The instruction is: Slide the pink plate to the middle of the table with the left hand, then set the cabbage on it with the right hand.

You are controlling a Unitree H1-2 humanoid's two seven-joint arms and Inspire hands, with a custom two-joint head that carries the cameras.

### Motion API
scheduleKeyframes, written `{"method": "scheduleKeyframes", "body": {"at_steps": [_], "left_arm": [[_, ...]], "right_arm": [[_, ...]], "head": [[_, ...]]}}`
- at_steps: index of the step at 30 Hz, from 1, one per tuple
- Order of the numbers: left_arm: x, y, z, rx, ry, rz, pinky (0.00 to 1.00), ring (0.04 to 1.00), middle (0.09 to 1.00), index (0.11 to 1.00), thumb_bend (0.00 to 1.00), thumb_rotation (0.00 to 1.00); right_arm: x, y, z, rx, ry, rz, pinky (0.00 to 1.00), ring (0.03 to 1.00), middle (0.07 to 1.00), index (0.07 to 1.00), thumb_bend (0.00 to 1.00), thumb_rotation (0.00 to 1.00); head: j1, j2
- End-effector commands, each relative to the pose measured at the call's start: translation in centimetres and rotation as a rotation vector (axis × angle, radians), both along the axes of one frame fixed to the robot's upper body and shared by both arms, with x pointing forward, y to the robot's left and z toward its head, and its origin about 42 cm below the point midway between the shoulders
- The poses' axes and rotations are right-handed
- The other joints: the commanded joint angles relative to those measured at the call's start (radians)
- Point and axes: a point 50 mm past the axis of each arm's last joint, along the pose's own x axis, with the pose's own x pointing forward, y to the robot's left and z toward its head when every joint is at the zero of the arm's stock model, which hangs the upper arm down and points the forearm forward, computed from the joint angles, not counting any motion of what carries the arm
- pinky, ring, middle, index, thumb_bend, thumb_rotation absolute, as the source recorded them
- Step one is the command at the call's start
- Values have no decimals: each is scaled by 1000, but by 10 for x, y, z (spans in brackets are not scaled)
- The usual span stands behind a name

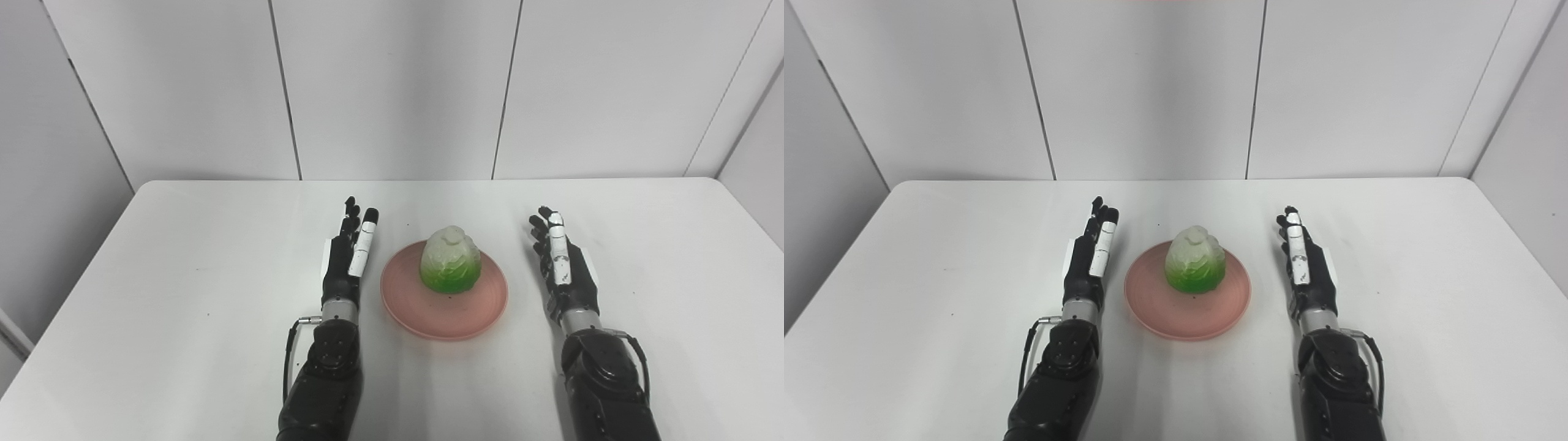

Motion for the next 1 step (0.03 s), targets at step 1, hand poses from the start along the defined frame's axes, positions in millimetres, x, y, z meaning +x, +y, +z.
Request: {"method": "scheduleKeyframes", "body": {"at_steps": [1], "left_arm": [[6,11,4,17,-16,27,987,977,948,991,822,910]], "right_arm": [[-1,0,-1,20,14,12,1000,971,938,948,990,1000]], "head": [[1,1]]}}
